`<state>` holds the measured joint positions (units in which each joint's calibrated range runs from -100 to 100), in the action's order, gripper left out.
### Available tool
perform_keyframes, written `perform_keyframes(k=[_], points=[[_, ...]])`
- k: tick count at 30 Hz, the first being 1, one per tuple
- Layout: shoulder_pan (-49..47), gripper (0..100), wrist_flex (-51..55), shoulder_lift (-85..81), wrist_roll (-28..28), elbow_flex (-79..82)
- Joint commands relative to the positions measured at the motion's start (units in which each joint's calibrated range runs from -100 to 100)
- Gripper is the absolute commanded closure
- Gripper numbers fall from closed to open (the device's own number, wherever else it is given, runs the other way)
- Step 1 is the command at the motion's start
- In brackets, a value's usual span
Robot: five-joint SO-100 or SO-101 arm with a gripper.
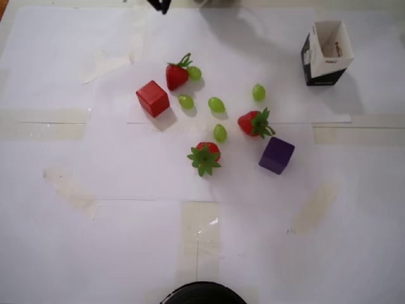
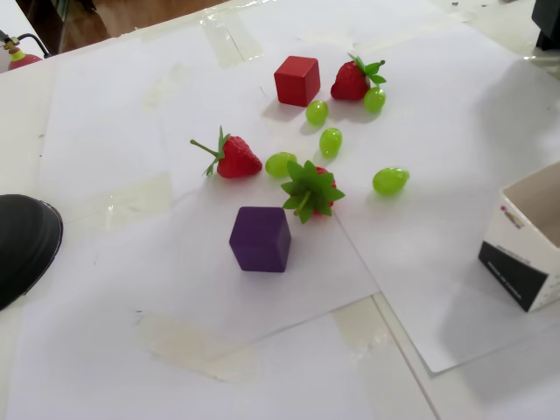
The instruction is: Put the red cube on top of the purple cube
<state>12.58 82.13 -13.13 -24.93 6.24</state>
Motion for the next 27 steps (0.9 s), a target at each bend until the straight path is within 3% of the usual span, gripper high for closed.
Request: perform_keyframes(k=[1, 13, 27], points=[[0.72, 100, -0.35, 5.48, 1.95, -10.24], [1.61, 99, -2.56, 17.69, 12.36, -13.97], [-0.23, 83, -9.42, 19.15, 12.99, -4.24]])
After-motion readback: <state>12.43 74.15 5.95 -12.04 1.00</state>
